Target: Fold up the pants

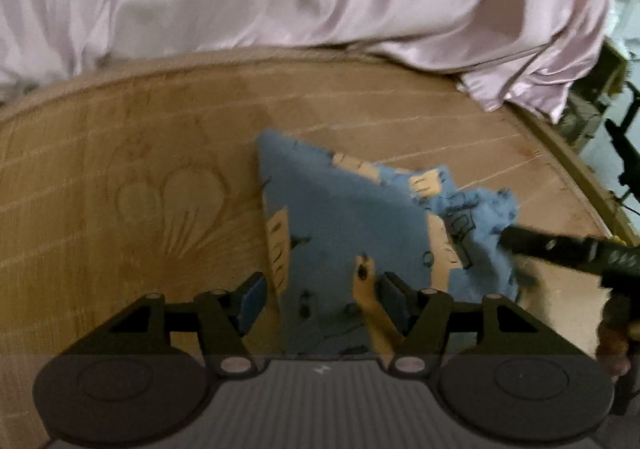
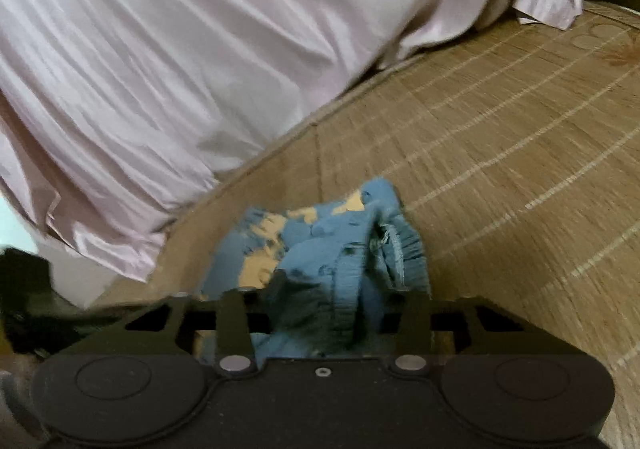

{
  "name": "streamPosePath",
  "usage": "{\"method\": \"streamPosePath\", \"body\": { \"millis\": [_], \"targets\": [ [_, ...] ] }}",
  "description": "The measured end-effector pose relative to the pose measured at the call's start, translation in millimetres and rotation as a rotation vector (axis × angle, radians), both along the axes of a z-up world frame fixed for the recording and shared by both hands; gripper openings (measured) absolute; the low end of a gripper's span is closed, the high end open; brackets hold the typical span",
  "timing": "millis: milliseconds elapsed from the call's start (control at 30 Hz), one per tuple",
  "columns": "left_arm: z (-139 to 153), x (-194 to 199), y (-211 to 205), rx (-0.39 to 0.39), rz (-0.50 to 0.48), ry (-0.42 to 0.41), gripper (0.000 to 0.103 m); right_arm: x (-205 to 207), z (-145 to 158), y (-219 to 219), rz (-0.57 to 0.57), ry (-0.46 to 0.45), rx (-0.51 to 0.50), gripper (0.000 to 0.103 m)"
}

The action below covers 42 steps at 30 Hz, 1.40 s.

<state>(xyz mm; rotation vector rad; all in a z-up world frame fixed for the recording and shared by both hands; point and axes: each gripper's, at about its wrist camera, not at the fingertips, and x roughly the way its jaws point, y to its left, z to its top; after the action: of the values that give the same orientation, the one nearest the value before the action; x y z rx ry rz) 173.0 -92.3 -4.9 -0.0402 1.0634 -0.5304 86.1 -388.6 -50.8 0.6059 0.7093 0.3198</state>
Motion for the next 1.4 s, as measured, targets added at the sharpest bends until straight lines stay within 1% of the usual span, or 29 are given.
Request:
{"method": "streamPosePath", "body": {
  "millis": [33,67,133,200,233,267,300,333,400,467,500,533,567,633,667,700,733,767,800,867,933,967,1067,1100,1133,1167,1233,1333,1400],
  "targets": [
    [-2,0,-2,0.007,0.011,0.01,0.068,0,2,-1,0.008,-0.009,0.016,0.02],
    [-4,-1,1,0.004,0.016,0.016,0.069,-1,5,-1,0.012,-0.024,0.028,0.019],
    [-4,-3,4,0.005,0.027,0.02,0.071,-9,19,-5,0.002,-0.057,0.013,0.006],
    [-4,-2,2,0.014,0.025,0.017,0.072,-14,29,-9,-0.017,-0.042,-0.061,0.006],
    [-6,-2,2,0.02,0.019,0.015,0.073,-17,29,-10,-0.024,-0.029,-0.108,0.006],
    [-6,-3,1,0.029,0.015,0.01,0.074,-18,25,-11,-0.023,-0.013,-0.124,0.007],
    [-6,-3,1,0.035,0.014,0.004,0.074,-18,19,-13,-0.021,0.016,-0.113,0.008],
    [-5,-3,1,0.036,0.014,0.001,0.075,-19,14,-14,-0.017,0.035,-0.097,0.014],
    [-4,-3,-1,0.037,0.02,0.0,0.077,-23,14,-13,-0.019,0.032,-0.104,0.024],
    [-3,-3,-2,0.049,0.017,-0.003,0.079,-25,16,-12,-0.02,0.015,-0.118,0.041],
    [-4,-3,-3,0.062,0.013,-0.01,0.08,-24,15,-11,-0.013,0.018,-0.123,0.04],
    [-6,-4,-3,0.078,0.014,-0.016,0.082,-23,12,-7,-0.003,0.031,-0.147,0.036],
    [-7,-5,-4,0.089,0.017,-0.018,0.083,-20,9,1,0.007,0.065,-0.239,0.028],
    [-8,-6,-2,0.093,0.024,-0.011,0.083,-20,3,17,0.004,0.105,-0.46,0.025],
    [-6,-7,-1,0.092,0.023,-0.014,0.083,-21,5,18,-0.004,0.093,-0.486,0.025],
    [-2,-8,0,0.096,0.019,-0.031,0.083,-23,9,17,-0.014,0.068,-0.467,0.025],
    [4,-10,-1,0.102,0.014,-0.065,0.083,-26,15,13,-0.042,0.02,-0.436,0.029],
    [10,-12,-2,0.106,0.012,-0.112,0.085,-29,20,11,-0.067,-0.022,-0.426,0.038],
    [17,-14,-5,0.107,0.004,-0.163,0.087,-31,24,11,-0.087,-0.069,-0.431,0.042],
    [26,-13,-16,0.112,-0.024,-0.245,0.089,-27,30,18,-0.079,-0.15,-0.448,0.044],
    [28,-7,-32,0.148,-0.04,-0.285,0.089,-15,29,29,-0.033,-0.185,-0.46,0.044],
    [26,-2,-41,0.18,-0.034,-0.291,0.089,-9,26,37,-0.006,-0.192,-0.498,0.045],
    [7,16,-56,0.293,0.002,-0.267,0.085,6,12,57,0.043,-0.221,-0.689,0.047],
    [1,21,-56,0.305,0.006,-0.246,0.086,9,6,57,0.044,-0.217,-0.723,0.047],
    [-3,22,-52,0.282,0.009,-0.228,0.086,11,1,54,0.041,-0.204,-0.729,0.049],
    [-6,23,-48,0.255,0.024,-0.215,0.087,12,-3,48,0.031,-0.187,-0.714,0.054],
    [-10,23,-42,0.238,0.049,-0.199,0.089,12,-3,36,-0.011,-0.166,-0.672,0.064],
    [-11,21,-40,0.238,0.044,-0.198,0.089,10,-1,26,-0.052,-0.155,-0.637,0.069],
    [-10,20,-41,0.248,0.034,-0.209,0.089,11,0,23,-0.06,-0.145,-0.616,0.069]
  ]
}}
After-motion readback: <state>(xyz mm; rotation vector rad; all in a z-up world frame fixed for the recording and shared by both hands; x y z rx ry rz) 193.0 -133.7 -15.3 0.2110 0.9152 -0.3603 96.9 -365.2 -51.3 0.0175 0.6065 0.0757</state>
